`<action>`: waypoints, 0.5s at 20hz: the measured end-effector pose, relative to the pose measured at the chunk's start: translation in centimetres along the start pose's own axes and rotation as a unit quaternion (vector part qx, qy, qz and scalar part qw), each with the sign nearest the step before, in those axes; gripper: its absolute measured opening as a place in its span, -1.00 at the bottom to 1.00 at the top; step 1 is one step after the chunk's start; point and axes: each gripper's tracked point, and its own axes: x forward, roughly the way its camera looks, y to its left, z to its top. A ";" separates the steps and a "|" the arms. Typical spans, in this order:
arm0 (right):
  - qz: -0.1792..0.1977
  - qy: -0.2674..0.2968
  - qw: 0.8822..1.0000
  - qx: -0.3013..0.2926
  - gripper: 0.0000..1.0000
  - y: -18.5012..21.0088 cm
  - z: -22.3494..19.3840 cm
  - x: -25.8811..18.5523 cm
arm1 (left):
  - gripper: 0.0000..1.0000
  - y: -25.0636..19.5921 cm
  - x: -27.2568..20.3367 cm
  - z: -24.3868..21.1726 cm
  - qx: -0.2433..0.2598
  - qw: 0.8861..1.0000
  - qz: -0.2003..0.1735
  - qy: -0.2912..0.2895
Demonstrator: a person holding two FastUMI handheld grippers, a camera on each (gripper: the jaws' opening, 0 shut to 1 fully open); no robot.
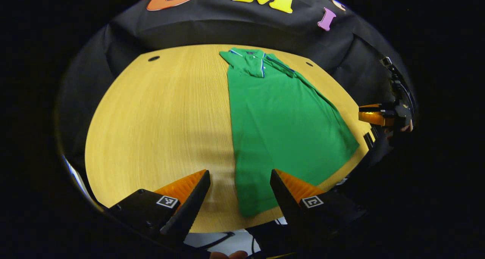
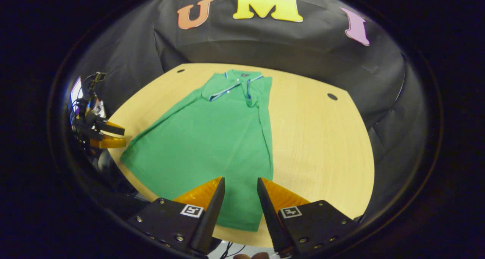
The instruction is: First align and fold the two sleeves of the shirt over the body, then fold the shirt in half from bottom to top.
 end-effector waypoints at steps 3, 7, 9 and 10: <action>-0.004 0.040 0.999 -0.009 0.17 -0.9 -2.9 1.4 | 1.00 -0.7 0.4 -1.8 0.006 0.999 -0.019 0.028; -0.018 0.076 0.997 -0.009 0.22 -1.5 -6.4 2.9 | 1.00 -0.9 1.1 -2.1 0.008 0.999 -0.028 0.038; -0.028 0.084 0.996 -0.010 0.17 -1.9 -7.5 3.3 | 1.00 -1.4 1.0 -2.3 0.008 0.999 -0.036 0.040; -0.026 0.080 0.996 -0.012 0.17 -1.6 -7.8 3.5 | 1.00 -1.7 1.0 -2.4 0.008 0.998 -0.041 0.043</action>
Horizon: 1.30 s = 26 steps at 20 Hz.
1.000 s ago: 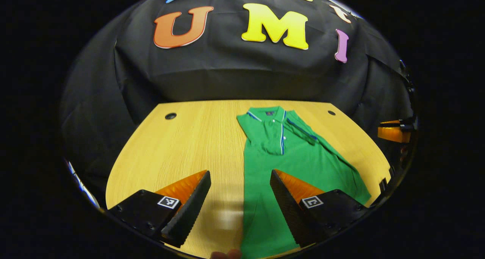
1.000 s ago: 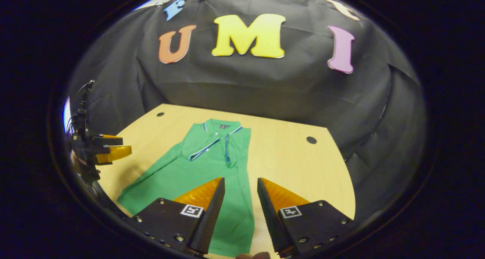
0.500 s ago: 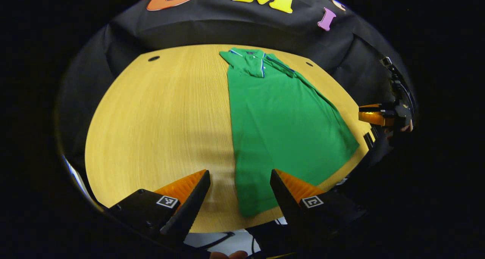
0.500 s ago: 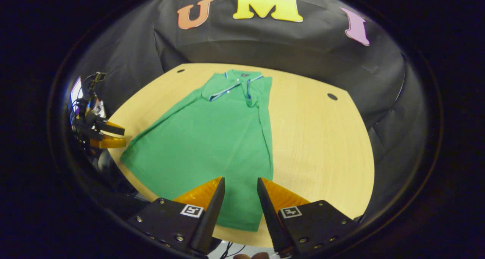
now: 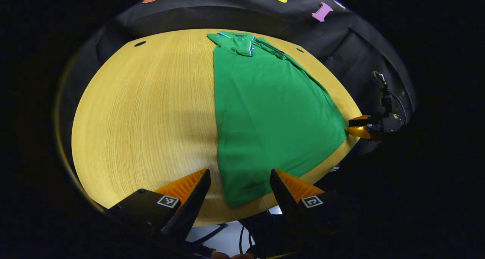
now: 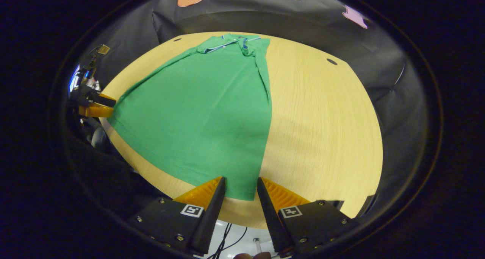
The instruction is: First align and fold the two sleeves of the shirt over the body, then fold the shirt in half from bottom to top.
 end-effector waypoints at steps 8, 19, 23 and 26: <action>0.018 0.000 1.000 -0.016 0.86 1.9 0.6 0.7 | 0.89 -3.7 1.1 -0.9 0.059 0.998 -0.015 0.009; 0.061 -0.024 0.993 -0.097 -0.22 4.6 1.3 1.0 | -0.26 -3.2 2.3 -0.4 0.060 0.998 0.017 0.002; 0.083 -0.009 0.995 -0.047 -0.91 4.2 2.1 0.6 | -0.82 -3.6 2.5 -0.3 -0.007 1.000 -0.008 0.004; 0.118 0.011 0.993 0.017 -0.98 4.1 1.9 0.2 | -0.93 -4.1 1.9 0.7 -0.048 0.998 -0.035 0.004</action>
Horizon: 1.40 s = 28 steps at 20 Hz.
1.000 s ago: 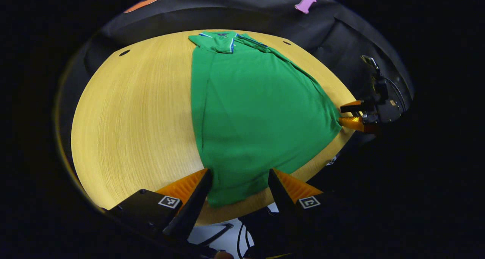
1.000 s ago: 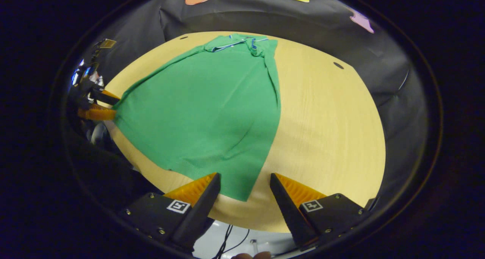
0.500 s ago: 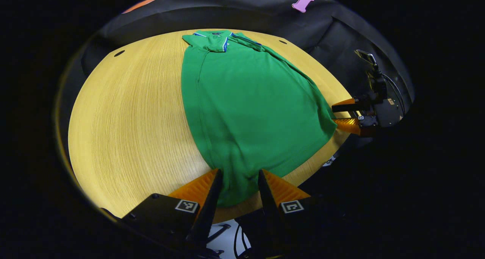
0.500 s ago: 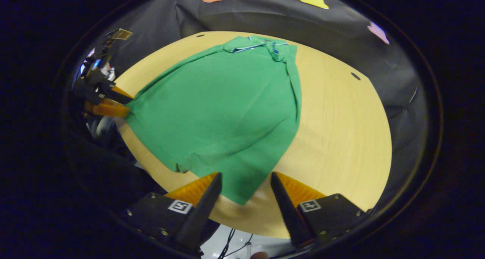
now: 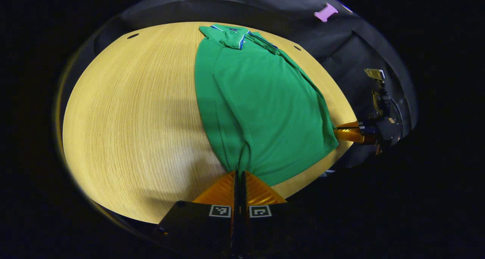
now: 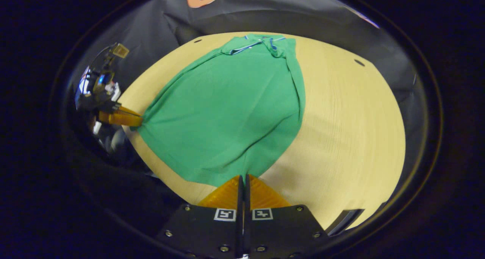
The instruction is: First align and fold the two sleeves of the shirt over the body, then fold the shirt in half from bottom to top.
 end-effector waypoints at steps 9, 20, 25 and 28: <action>0.031 -0.052 0.997 0.044 -0.98 -0.8 6.5 -4.9 | -0.93 -2.0 -2.7 6.0 -0.005 0.997 -0.048 -0.068; 0.069 -0.133 0.988 0.039 -0.98 -0.5 18.9 -7.2 | -0.93 -2.4 -5.2 16.4 -0.007 0.986 -0.067 -0.151; 0.058 -0.166 0.983 0.059 -0.99 -2.4 24.7 -7.6 | -0.93 -2.0 -6.3 22.0 -0.005 0.980 -0.065 -0.190; 0.050 -0.190 0.978 0.063 -0.99 -3.5 27.8 -8.3 | -0.93 -1.2 -6.7 25.0 0.002 0.976 -0.056 -0.209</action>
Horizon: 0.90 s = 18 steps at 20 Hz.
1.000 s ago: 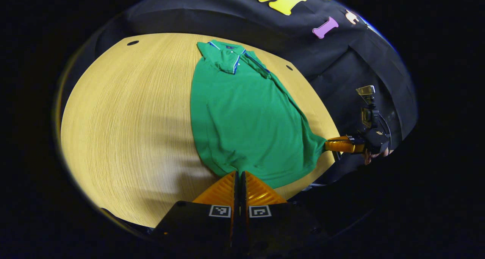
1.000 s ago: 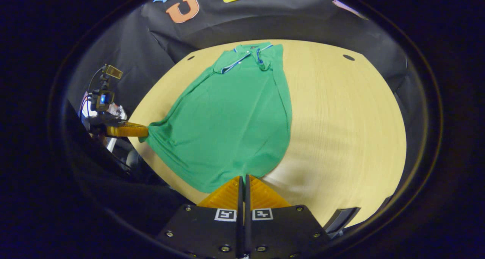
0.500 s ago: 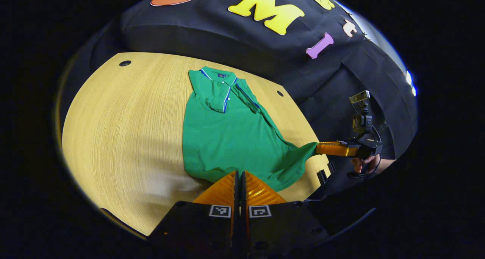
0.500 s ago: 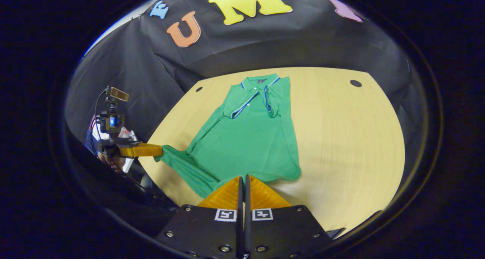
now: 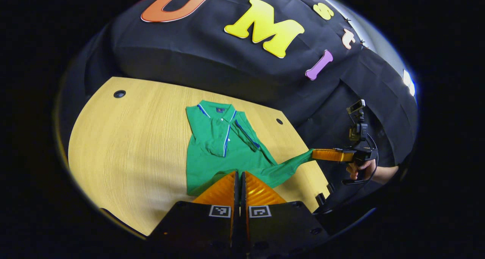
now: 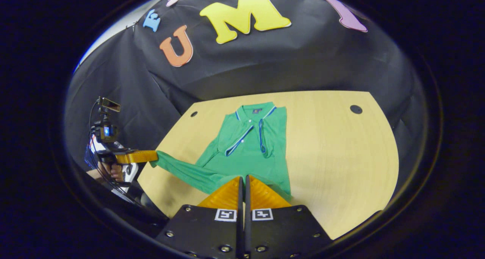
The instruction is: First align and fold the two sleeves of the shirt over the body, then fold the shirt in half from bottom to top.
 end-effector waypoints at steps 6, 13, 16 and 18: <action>-0.012 -0.028 1.000 -0.001 -0.99 -1.3 5.6 1.9 | -0.94 0.9 2.1 7.6 0.021 0.999 0.002 -0.048; -0.024 -0.072 0.997 -0.014 -0.99 -2.2 13.1 6.4 | -0.94 2.8 6.8 14.6 0.048 0.995 0.015 -0.086; -0.033 -0.084 0.996 -0.012 -0.99 -3.5 15.5 9.2 | -0.94 4.2 9.2 16.3 0.042 0.994 0.033 -0.092; -0.042 -0.087 0.995 -0.010 -0.99 -4.6 16.8 11.1 | -0.94 5.1 10.4 17.3 0.034 0.994 0.039 -0.100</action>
